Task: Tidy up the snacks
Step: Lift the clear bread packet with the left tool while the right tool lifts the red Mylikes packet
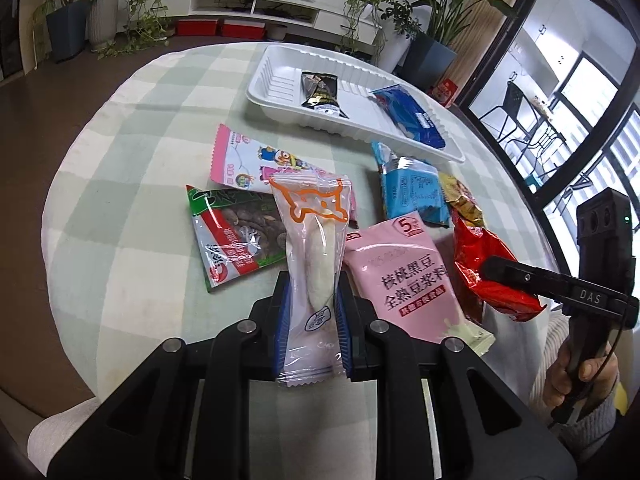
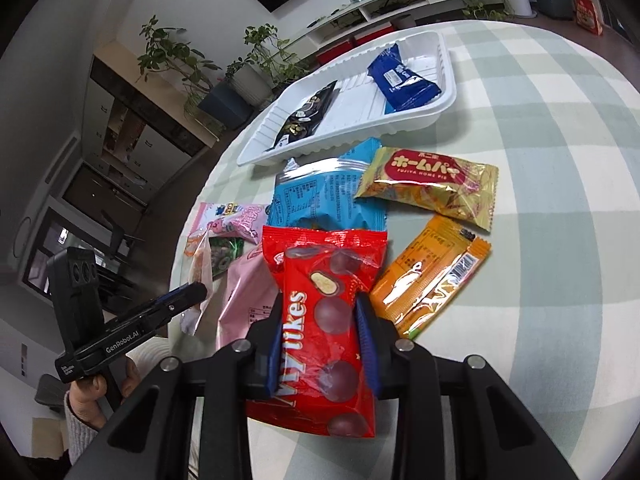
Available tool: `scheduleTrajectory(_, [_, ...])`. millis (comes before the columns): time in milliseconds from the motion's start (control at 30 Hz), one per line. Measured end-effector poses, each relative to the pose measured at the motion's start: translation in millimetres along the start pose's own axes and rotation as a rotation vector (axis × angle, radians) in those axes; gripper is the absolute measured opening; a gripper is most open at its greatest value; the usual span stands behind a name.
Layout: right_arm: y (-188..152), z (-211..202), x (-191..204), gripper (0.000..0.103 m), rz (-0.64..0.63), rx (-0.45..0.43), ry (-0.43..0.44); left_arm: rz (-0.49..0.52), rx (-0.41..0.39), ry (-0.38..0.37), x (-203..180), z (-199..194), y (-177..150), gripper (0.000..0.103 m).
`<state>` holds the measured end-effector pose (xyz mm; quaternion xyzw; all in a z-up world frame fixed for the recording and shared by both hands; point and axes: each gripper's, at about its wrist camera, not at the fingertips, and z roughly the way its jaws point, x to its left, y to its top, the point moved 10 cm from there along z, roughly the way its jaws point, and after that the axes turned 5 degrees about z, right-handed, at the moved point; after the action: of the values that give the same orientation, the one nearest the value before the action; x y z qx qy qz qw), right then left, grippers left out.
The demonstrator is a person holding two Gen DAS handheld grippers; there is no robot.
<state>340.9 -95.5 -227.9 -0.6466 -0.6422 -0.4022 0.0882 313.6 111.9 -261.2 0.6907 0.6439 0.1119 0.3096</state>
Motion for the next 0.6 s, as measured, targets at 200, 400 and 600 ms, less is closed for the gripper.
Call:
scheduleTrajectory(200, [10.1, -14.6, 8.8, 0.035, 0.013, -0.030, 0.040, 0.005, -0.033, -0.031, -9.9, -15.2, 13.5, 0.018])
scheduleTrajectory(400, [30.1, -24.2, 16.4, 0.035, 0.021, -0.058, 0.073, 0.018, -0.055, -0.045, -13.5, -20.7, 36.9, 0.018])
scheduleTrajectory(600, [60.5, -28.9, 15.8, 0.035, 0.035, -0.090, 0.094, 0.032, -0.070, -0.057, -15.6, -16.0, 63.7, 0.018])
